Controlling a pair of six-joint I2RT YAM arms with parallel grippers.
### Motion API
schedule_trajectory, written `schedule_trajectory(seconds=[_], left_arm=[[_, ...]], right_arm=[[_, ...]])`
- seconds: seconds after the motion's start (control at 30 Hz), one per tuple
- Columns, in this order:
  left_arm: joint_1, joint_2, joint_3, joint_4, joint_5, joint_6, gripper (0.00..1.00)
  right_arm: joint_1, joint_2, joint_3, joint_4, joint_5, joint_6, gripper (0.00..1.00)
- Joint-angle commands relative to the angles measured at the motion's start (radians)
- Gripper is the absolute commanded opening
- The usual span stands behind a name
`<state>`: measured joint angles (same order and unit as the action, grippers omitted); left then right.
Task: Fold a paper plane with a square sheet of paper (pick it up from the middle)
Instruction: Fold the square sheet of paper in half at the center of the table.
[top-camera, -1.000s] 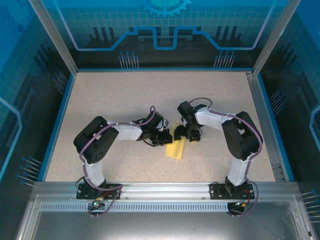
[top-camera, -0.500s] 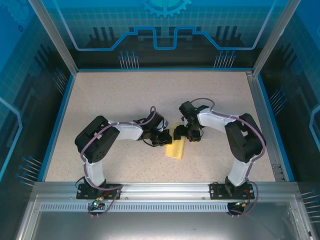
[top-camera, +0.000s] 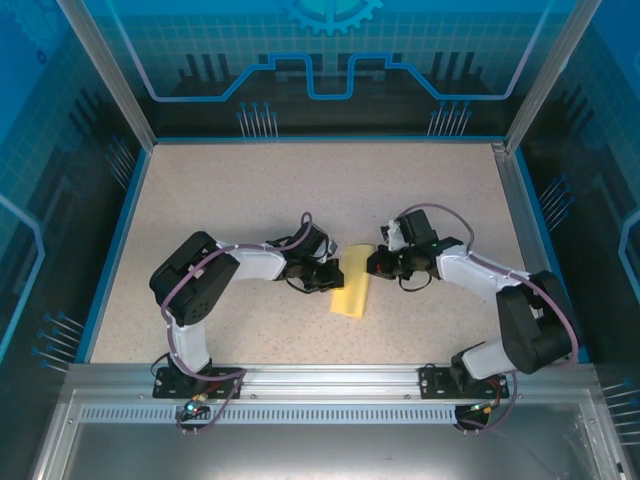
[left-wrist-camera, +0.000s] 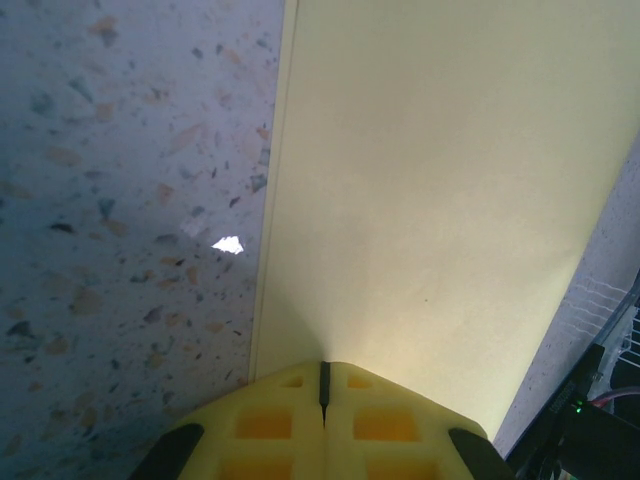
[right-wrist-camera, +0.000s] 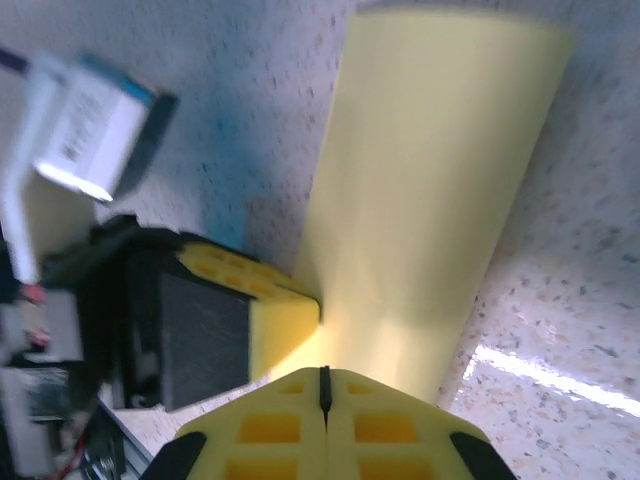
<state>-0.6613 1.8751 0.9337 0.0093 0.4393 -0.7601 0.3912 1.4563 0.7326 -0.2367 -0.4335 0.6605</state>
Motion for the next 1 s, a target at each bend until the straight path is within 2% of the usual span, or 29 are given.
schedule_trajectory(seconds=[0.0, 0.27, 0.7, 0.97], left_arm=[[-0.011, 0.041, -0.009, -0.078, -0.068, 0.015, 0.00], [-0.015, 0.041, -0.009, -0.081, -0.068, 0.012, 0.00], [-0.018, 0.041, -0.006, -0.094, -0.073, 0.017, 0.00], [-0.018, 0.041, -0.008, -0.100, -0.075, 0.022, 0.00]], right_arm=[[0.014, 0.030, -0.046, 0.137, -0.121, 0.033, 0.01], [0.020, 0.072, -0.081, 0.194, -0.148, 0.031, 0.01], [0.002, 0.198, -0.135, 0.233, -0.115, -0.015, 0.00], [-0.026, 0.194, -0.173, 0.246, -0.126, -0.041, 0.02]])
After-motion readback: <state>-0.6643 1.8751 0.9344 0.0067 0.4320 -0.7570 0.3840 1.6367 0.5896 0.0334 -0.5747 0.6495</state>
